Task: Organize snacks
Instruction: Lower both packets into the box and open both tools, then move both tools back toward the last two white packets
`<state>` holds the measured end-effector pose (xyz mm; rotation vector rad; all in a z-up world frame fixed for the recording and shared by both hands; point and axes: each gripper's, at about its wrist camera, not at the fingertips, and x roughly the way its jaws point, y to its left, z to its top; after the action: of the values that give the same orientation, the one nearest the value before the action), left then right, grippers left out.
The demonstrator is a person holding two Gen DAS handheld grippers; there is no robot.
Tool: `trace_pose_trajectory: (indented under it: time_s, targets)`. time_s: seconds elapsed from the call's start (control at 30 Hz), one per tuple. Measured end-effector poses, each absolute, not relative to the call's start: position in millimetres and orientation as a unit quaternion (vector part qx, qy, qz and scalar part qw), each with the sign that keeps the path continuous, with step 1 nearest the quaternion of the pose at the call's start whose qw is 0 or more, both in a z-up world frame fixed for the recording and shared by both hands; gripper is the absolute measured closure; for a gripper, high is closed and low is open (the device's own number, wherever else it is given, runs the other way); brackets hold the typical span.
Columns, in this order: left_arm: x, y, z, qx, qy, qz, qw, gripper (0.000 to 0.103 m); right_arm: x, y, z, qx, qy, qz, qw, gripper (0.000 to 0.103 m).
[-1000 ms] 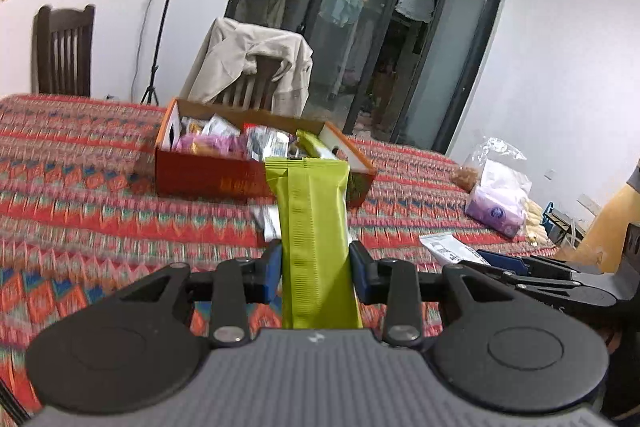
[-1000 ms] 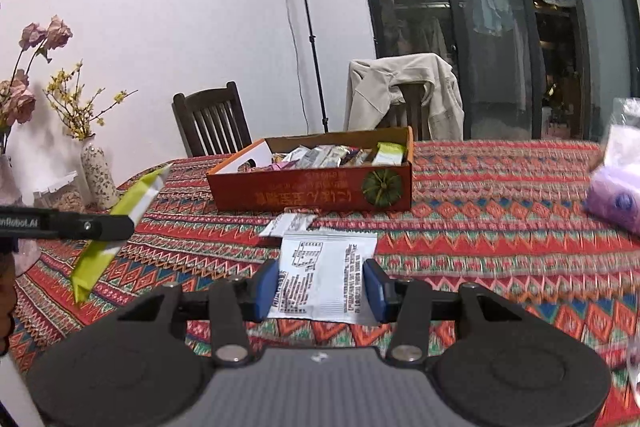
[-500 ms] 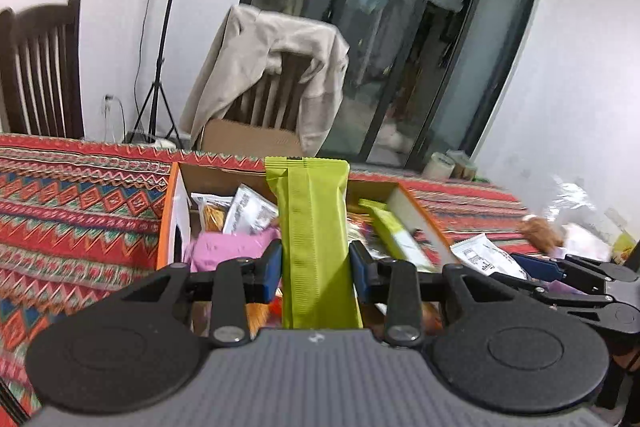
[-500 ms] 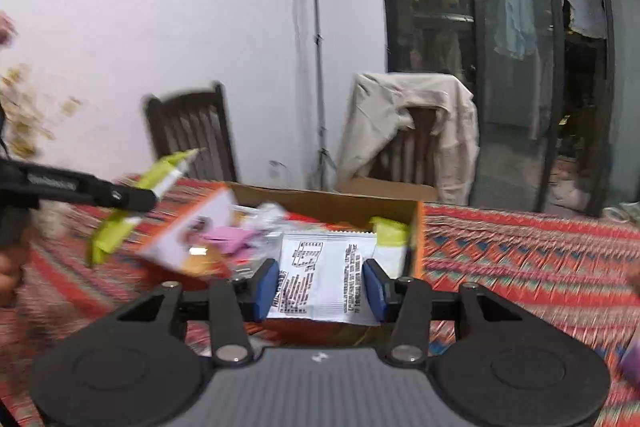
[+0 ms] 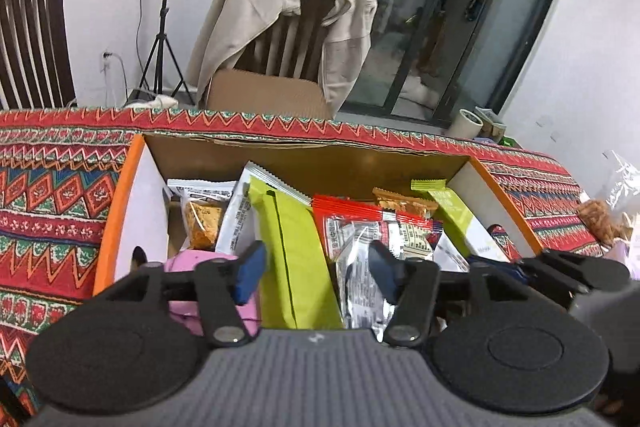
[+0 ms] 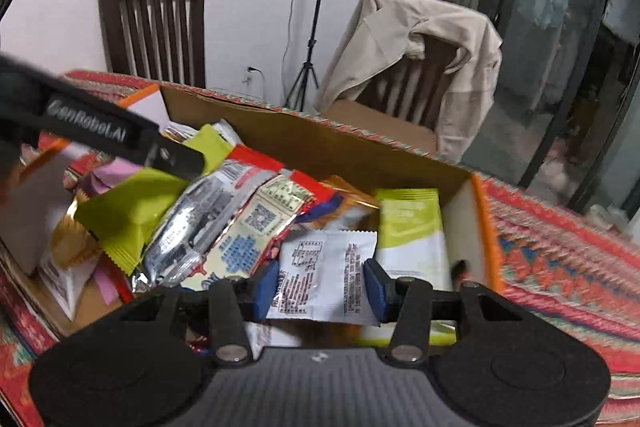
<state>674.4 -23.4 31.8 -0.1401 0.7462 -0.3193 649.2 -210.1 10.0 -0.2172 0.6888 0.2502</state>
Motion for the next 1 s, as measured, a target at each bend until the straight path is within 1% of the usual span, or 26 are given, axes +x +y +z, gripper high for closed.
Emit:
trace_pose_trajectory:
  time_s: [0.1, 0.13, 0.2, 0.4, 0.5, 0.6, 0.7, 0.77, 0.9, 1.0]
  targets:
    - [663.7, -17.6, 32.3, -0.061, 0.358, -0.15, 0.919, 0.042, 650.5, -213.5, 4.7, -0.09, 0.335, 0.126, 0.929, 0.054]
    - [658.6, -13.7, 35.1, -0.062, 0.356, -0.149, 0.92, 0.042, 649.3, -215.4, 4.6, -0.087, 0.334, 0.126, 0.93, 0.052]
    - [648.2, -6.3, 41.9, -0.065, 0.351, -0.149, 0.922, 0.042, 644.1, -221.5, 8.1, -0.08, 0.331, 0.127, 0.932, 0.051]
    - [598.4, 8.9, 79.7, -0.058, 0.319, -0.15, 0.934, 0.042, 610.7, -240.6, 46.4, -0.076, 0.295, 0.13, 0.944, 0.05]
    - [560.7, 16.0, 103.6, -0.057, 0.297, -0.154, 0.941, 0.039, 580.9, -248.6, 71.6, -0.082, 0.274, 0.132, 0.949, 0.049]
    - [519.5, 24.6, 122.4, -0.062, 0.276, -0.162, 0.945, 0.037, 545.5, -258.1, 98.7, -0.087, 0.25, 0.137, 0.955, 0.042]
    - [467.8, 31.9, 135.8, -0.061, 0.252, -0.169, 0.951, 0.033, 505.0, -268.9, 120.7, -0.083, 0.227, 0.143, 0.96, 0.039]
    - [436.7, 34.9, 139.3, -0.056, 0.237, -0.171, 0.955, 0.03, 474.8, -277.0, 132.6, -0.08, 0.213, 0.148, 0.963, 0.035]
    - [374.3, 39.5, 135.9, -0.047, 0.209, -0.159, 0.964, 0.026, 413.6, -291.7, 143.1, -0.07, 0.189, 0.155, 0.967, 0.033]
    - [334.7, 40.8, 124.9, -0.054, 0.205, -0.151, 0.966, 0.025, 367.5, -300.1, 142.0, -0.062, 0.177, 0.16, 0.969, 0.032]
